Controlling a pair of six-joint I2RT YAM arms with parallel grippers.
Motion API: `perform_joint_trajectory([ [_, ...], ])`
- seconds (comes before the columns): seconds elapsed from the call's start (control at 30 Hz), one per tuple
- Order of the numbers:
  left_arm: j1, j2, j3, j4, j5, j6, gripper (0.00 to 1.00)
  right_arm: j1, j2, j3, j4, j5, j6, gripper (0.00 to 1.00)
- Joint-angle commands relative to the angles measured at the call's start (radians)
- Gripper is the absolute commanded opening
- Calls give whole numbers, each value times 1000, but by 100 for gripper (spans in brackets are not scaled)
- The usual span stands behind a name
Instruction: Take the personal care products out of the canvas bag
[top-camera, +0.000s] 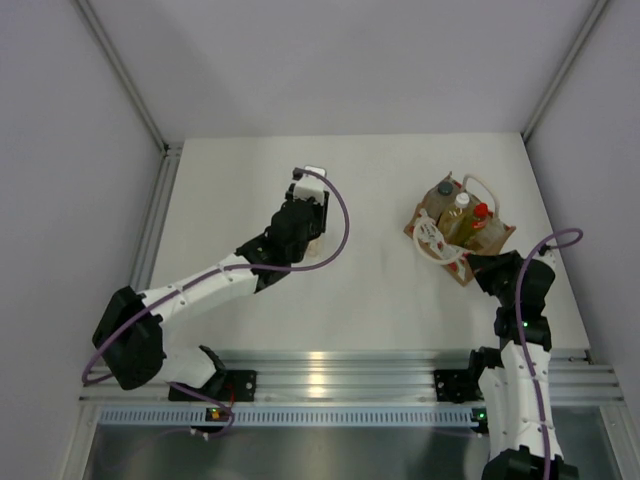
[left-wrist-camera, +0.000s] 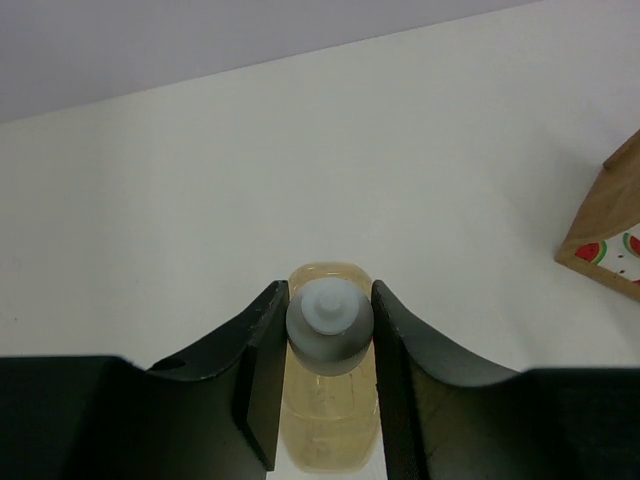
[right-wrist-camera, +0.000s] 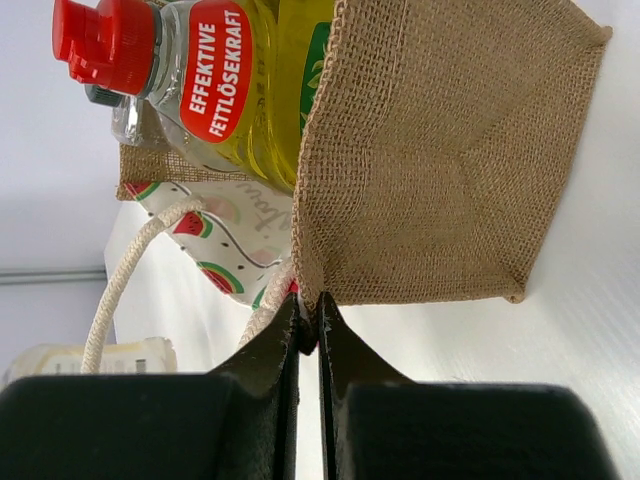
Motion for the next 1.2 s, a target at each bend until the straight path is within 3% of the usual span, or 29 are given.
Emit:
perform_joint_trajectory([
  [0.0, 9, -79, -41, 350, -62, -29, 0, -5, 1, 44, -9, 26, -22, 0],
  [0.27, 9, -121, -246, 492, -66, -101, 0, -5, -15, 42, -9, 23, -14, 0],
  [0.4, 9, -107, -242, 458, -51, -111, 1, -5, -15, 41, -8, 23, -8, 0],
  [0.5, 6, -87, -237, 426, -36, -105, 35, -7, -15, 38, -9, 20, -5, 0],
  [0.53, 6, -82, -237, 423, -34, -107, 51, -5, -15, 38, -8, 20, -6, 0],
  [0.6, 3, -79, -240, 415, -36, -111, 68, -5, -17, 36, -8, 20, -5, 0],
  [0.67, -6, -84, -236, 404, -37, -108, 79, -5, -17, 36, -8, 22, -6, 0],
  [0.83, -26, -88, -152, 319, -7, -111, 87, -5, -15, 33, -8, 23, -8, 0],
  [0.9, -26, -72, -46, 222, 100, -137, 99, -5, -15, 25, -8, 25, -6, 0],
  [0.97, -31, 3, 52, 150, 238, -173, 99, -5, -15, 19, -6, 26, -6, 0],
  [1.1, -72, 183, 377, 1, 349, -181, 98, -5, -29, 12, -8, 23, -2, 0],
  [1.17, -99, 281, 460, -45, 383, -170, 99, -5, -40, 10, -8, 22, 0, 0],
])
